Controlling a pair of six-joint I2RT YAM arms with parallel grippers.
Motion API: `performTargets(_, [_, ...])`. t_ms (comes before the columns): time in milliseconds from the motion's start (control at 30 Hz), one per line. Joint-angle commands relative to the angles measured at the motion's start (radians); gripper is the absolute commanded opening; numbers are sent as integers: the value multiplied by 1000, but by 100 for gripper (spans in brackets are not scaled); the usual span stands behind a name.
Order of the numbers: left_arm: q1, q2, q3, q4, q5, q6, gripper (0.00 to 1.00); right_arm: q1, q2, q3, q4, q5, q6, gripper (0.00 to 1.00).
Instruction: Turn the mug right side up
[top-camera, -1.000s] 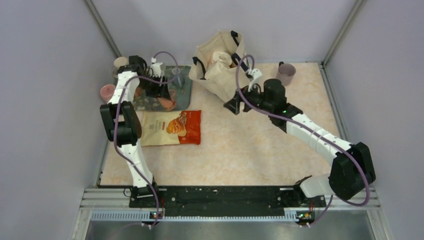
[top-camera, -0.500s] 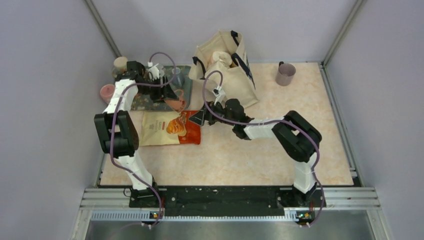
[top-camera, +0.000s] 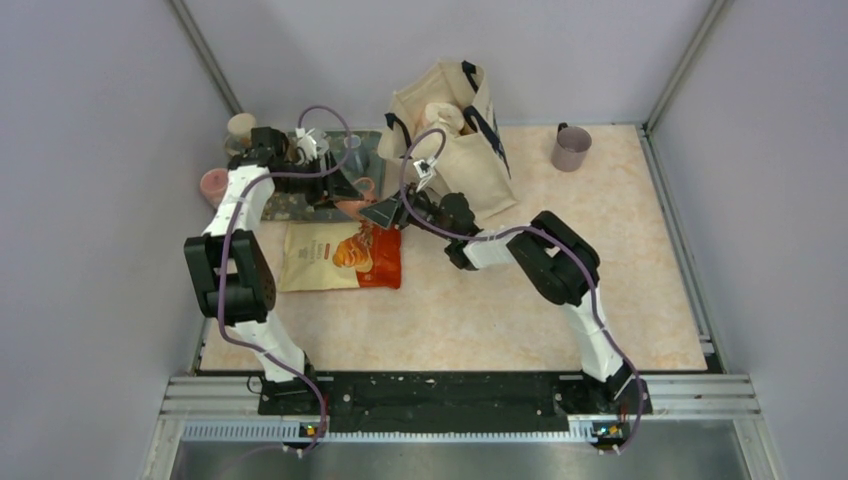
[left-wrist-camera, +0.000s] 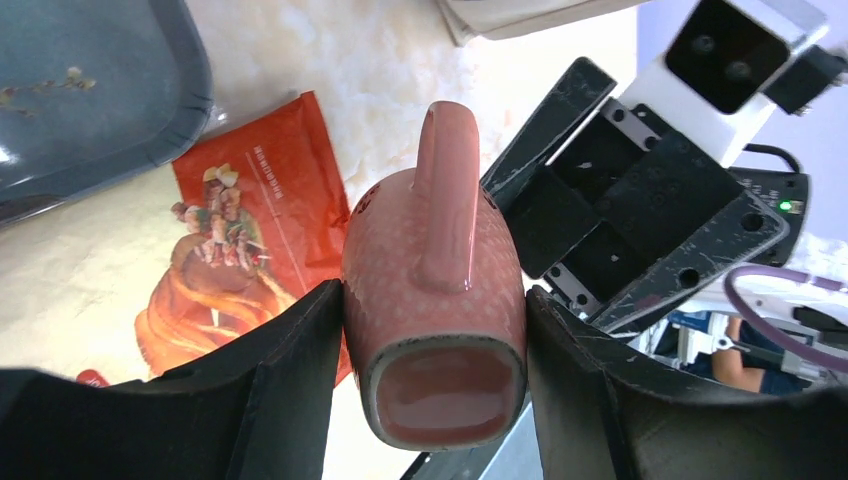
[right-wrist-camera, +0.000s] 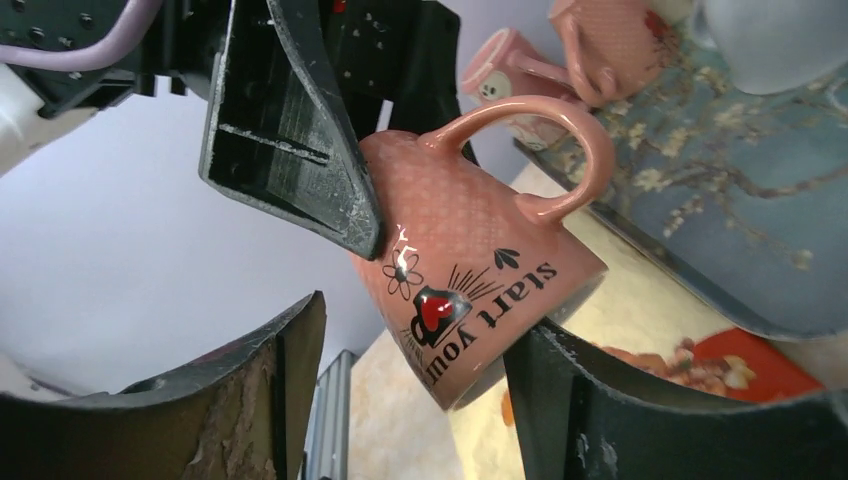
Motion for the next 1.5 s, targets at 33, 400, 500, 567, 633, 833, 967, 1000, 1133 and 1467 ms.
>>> performTargets(33, [2,-68,-26,87,157,-67,0,19,62,117,176,-62,84,56])
performTargets(400, [29,-58,-46,92,223,-54,17,27,-56,16,200,-9,-10,0])
performTargets(500, [62,-56,-37,67,228,-23,54,27,-144,-61,70,39,-90,0])
performTargets(567, [70,-61,-33,43,186,18,67,28,-194,-88,-28,55,-155,0])
performTargets(633, [72,-72,-35,33,133,43,74,30,-246,-91,-164,56,-223,0])
performTargets(833, [75,-109,-40,33,42,93,82,33,-405,-107,-562,97,-415,0])
performTargets(967, [76,-122,-29,15,-45,116,82,34,-494,-92,-847,126,-503,0])
performTargets(1000, [75,-128,-26,5,-79,131,82,34,-524,-78,-952,145,-539,0])
performTargets(1133, [75,-158,-16,-56,-206,219,82,21,-632,16,-1467,305,-703,0])
performTargets(1467, [75,-226,-40,-107,-354,323,82,-525,-751,27,-2043,366,-830,0])
